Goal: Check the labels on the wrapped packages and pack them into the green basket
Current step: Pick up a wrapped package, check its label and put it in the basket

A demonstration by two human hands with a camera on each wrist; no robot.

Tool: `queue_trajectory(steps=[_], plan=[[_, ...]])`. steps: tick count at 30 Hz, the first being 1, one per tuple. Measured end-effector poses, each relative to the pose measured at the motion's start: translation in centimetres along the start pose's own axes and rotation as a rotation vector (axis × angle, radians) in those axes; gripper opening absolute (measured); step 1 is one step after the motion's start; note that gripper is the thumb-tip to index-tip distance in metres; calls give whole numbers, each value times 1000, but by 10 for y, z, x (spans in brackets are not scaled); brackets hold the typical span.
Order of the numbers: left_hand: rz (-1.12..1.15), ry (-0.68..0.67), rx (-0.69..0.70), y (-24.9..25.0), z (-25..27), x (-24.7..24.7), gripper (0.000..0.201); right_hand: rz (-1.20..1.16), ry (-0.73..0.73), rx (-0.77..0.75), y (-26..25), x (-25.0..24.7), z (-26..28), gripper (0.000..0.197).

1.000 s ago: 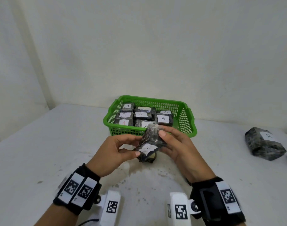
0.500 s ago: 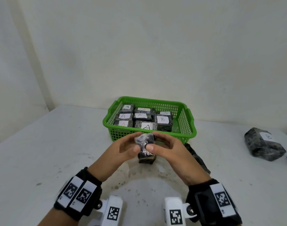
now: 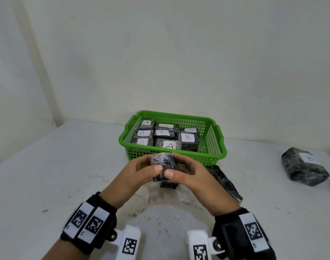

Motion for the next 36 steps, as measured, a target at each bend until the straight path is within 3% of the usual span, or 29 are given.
queue_trajectory(steps=[6, 9, 15, 17, 19, 24, 27, 31, 34, 36], plan=[[10, -47, -27, 1, 2, 5, 65, 18, 32, -23, -3, -4, 1, 97], [-3, -14, -36, -2, 0, -1, 81, -47, 22, 34, -2, -2, 2, 93], [-124, -106, -10, -6, 4, 7, 114, -61, 57, 143, -1, -6, 4, 40], [-74, -149, -8, -5, 5, 9, 114, -50, 91, 120, 0, -10, 3, 28], [-3, -118, 8, -2, 4, 8, 101, -52, 119, 77, -3, -12, 2, 30], [-45, 162, 179, 12, -1, -5, 51, 5, 130, -119, -17, -5, 6, 33], [-8, 227, 253, 18, 0, -12, 48, 32, 167, -138, -20, -6, 7, 43], [-4, 203, 341, 24, 4, -11, 47, -29, 67, 50, -6, -5, 5, 70], [-90, 151, 386, 27, 9, -1, 45, -79, -16, 97, -6, 2, 8, 62], [-141, 127, 406, 30, 11, 1, 47, -98, -7, 85, -6, -1, 6, 68]])
Point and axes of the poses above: each hand's wrist, its own z-axis away from the middle knuckle, its own x-axis out of the palm, y = z × x, the point moved 7 cm from there along -z, towards the middle knuckle, and after that the axes turned 10 degrees about y, right-handed, at the moved point
